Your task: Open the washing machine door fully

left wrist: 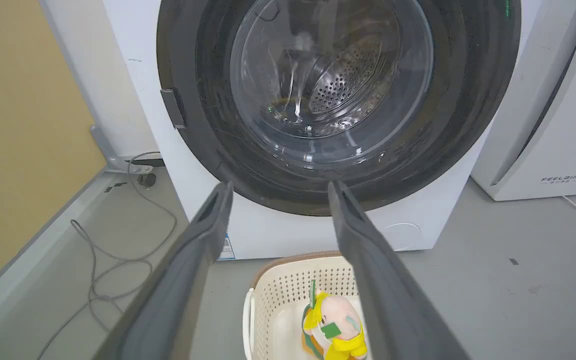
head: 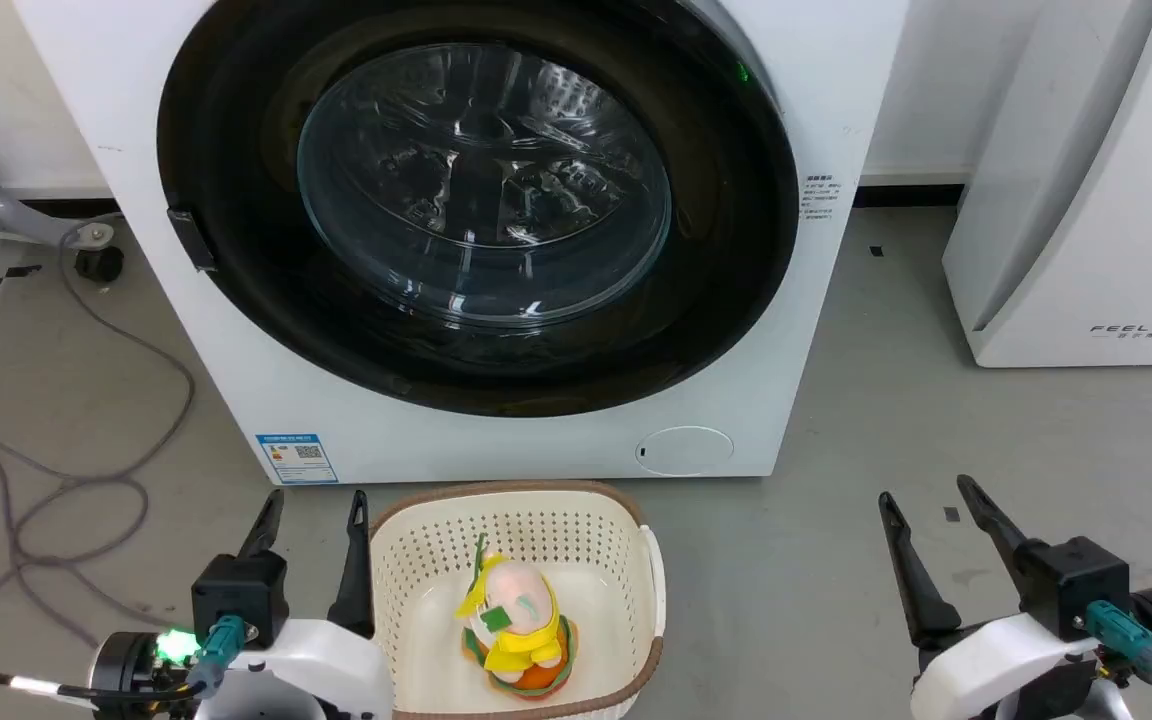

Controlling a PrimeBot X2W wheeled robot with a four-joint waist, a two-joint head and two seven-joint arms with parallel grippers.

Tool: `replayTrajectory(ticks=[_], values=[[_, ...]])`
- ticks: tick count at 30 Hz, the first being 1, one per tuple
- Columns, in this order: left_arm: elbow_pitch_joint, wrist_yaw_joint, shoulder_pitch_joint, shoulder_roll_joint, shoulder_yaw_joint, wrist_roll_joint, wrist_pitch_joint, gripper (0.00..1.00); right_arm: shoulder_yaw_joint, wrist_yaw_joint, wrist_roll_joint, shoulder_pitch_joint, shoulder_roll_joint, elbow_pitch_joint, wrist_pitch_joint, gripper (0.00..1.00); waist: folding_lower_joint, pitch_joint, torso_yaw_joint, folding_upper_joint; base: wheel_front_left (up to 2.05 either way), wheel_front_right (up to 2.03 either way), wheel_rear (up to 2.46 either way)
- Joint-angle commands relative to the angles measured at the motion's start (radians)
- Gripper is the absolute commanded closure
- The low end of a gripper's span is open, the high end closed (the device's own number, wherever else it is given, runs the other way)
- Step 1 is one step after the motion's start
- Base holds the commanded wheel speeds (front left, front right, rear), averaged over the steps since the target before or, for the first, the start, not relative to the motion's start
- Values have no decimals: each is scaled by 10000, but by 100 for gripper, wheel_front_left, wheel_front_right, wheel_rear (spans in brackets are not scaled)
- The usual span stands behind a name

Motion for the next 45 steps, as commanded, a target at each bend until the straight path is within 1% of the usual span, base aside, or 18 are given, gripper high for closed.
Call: replayTrajectory(ticks=[1,3,4,5,12,18,24,26,27,34,39,45], values=[[72,-55,-31,0,-56,-45,-123,0,-13,0,84,79,0,4,-91,0,0,-1,-4,0,0,0,0],[109,-67,-47,0,-82,-66,-166,0,-21,1,116,100,0,8,-130,0,0,-1,-7,0,0,0,0],[125,-72,-54,0,-93,-79,-187,0,-26,1,134,110,0,12,-148,85,0,-2,-8,0,0,0,0],[137,-76,-60,0,-104,-94,-208,0,-31,1,152,119,0,16,-168,100,0,-2,-10,0,0,0,0],[201,-114,-85,0,-181,-199,-354,0,-45,1,357,161,0,84,-315,100,0,-4,-17,0,0,0,0],[275,-145,-99,1,-248,-279,-480,0,52,2,1150,165,0,191,-464,100,0,-9,-18,0,0,0,0],[349,-181,-138,1,-311,-407,-606,0,185,2,2645,100,-1,282,-606,100,0,-6,6,0,0,0,0],[392,-205,-148,1,-349,-480,-647,0,158,2,3015,69,-1,251,-649,100,0,-6,22,0,0,0,0],[392,-205,-148,1,-349,-480,-647,0,158,2,3015,69,-1,251,-649,100,0,-6,22,0,0,0,0],[487,-259,-197,1,-419,-621,-793,0,-24,2,4696,-76,-1,212,-796,100,0,51,36,0,0,0,0],[498,-268,-273,1,-412,-702,-898,0,-251,3,6041,-446,-1,334,-901,100,0,164,3,0,0,0,0],[474,-289,-448,1,-414,-751,-1023,0,-576,3,7484,-1203,-23,821,-1024,100,0,336,-28,0,0,0,0]])
